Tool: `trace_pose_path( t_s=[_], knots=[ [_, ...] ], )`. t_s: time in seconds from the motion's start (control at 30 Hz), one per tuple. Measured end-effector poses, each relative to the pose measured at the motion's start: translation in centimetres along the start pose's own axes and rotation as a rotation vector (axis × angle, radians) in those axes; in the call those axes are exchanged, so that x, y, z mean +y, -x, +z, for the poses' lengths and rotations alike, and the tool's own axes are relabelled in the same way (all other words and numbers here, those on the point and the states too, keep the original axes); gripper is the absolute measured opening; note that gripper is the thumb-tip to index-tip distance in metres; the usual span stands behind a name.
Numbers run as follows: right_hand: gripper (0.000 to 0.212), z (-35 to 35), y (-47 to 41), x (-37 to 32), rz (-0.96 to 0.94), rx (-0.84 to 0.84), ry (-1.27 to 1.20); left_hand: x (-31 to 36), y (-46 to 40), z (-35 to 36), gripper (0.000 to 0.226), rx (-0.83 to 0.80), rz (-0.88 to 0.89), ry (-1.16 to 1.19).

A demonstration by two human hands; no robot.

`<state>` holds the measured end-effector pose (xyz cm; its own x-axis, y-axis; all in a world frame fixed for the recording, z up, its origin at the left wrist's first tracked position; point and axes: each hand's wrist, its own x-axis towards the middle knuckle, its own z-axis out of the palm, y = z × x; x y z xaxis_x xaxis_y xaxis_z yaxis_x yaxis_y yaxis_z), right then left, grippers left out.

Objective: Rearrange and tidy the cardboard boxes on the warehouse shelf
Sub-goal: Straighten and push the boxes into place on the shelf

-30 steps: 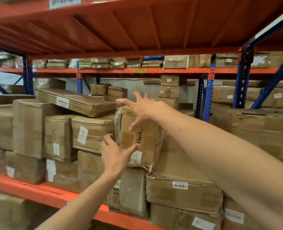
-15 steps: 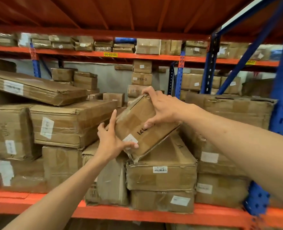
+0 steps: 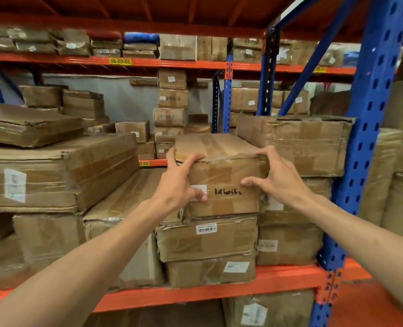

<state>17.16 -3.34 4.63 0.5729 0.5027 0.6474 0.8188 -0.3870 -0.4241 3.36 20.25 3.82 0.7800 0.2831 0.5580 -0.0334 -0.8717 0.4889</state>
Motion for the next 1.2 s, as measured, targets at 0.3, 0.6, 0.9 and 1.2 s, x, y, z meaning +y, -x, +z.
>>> trace_pose_path(
  t_s=[0.3,0.6,0.9,1.2],
  knots=[
    [0.067,0.8,-1.5,0.2,0.023,-0.042,0.007,-1.2,-1.1,0.0,0.1,-0.04,0.002,-0.006],
    [0.064,0.2,-1.3,-0.4,0.057,-0.145,0.008,-1.1,-0.9,0.1,0.105,-0.046,-0.042,-0.017],
    [0.06,-0.3,-1.4,-0.7,0.078,-0.208,0.023,0.0,-0.5,0.0,0.106,-0.059,-0.128,-0.051],
    [0.074,0.0,-2.8,-2.6,-0.13,-0.136,0.42,-0.3,2.1,-1.0,0.143,-0.036,-0.171,-0.169]
  ],
)
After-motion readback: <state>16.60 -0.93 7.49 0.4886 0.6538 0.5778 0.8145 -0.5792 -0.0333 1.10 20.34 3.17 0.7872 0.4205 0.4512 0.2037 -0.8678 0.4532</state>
